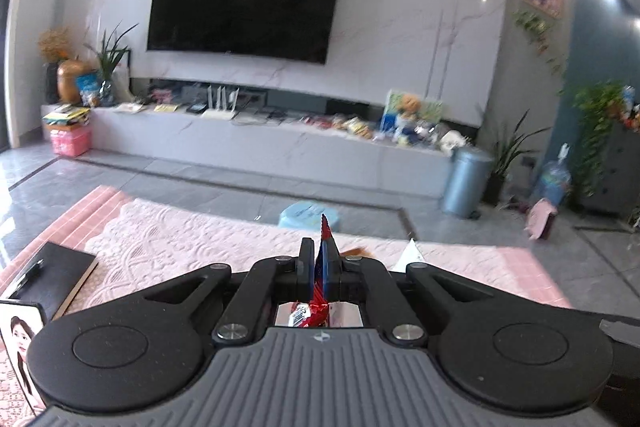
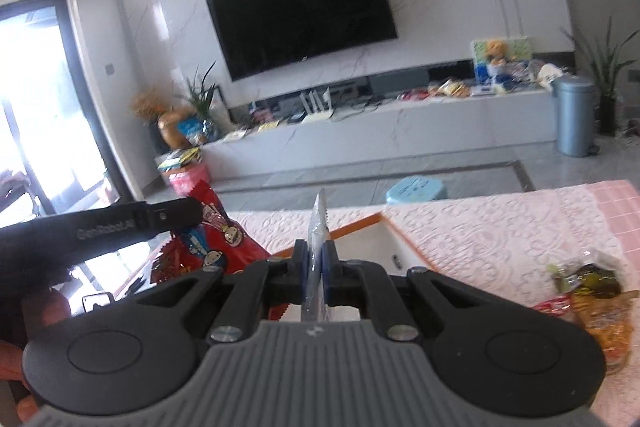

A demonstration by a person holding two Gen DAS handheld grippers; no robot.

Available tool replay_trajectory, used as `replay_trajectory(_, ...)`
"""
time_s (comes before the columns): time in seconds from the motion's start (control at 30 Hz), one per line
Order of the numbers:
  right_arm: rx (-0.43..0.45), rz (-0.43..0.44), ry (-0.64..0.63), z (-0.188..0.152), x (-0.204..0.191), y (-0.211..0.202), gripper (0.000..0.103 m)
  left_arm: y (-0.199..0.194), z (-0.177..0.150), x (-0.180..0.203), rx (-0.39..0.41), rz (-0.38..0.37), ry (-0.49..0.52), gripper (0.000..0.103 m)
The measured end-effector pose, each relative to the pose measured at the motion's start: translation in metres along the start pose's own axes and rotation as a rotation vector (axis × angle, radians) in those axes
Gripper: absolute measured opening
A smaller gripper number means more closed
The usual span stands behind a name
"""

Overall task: Organize snacks
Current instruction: 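Carry both packets into the orange box and open both tools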

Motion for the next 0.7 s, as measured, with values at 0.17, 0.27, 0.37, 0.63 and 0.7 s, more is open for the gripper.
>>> replay_trajectory(0.17, -0.094, 0.021, -0.005, -0.019, -0.005, 0.039, 0.003, 0.019, -0.017, -0.023, -0.086, 0.039, -0.025, 0.003)
replay_trajectory(0.27, -0.159, 0.025, -0.009, -0.037, -0.006, 0.06, 0.003, 0.022, -0.027, -0.037, -0.139, 0.042, -0.041, 0.003)
replay_trajectory(0.37, -0.202, 0.029, 0.0, -0.05, -0.006, 0.077, 0.002, 0.025, -0.033, -0.048, -0.199, 0.02, -0.067, 0.003)
replay_trajectory(0.63, -0.251, 0.068, -0.012, -0.063, -0.019, 0.104, 0.002, 0.052, -0.049, -0.06, -0.33, 0.017, -0.032, 0.002)
replay_trajectory(0.7, -0.267, 0.071, -0.018, -0.066, -0.02, 0.111, 0.002, 0.057, -0.055, -0.064, -0.351, 0.039, -0.022, 0.002)
Point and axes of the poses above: each gripper's, at about its wrist camera, not at the fingertips, and y roughly the way its jaws point, x to its right, z to its top, the point moved 4 cm from there along y, roughly the way its jaws point, and after that the axes turned 7 degrees about x, right-handed, at the moved point
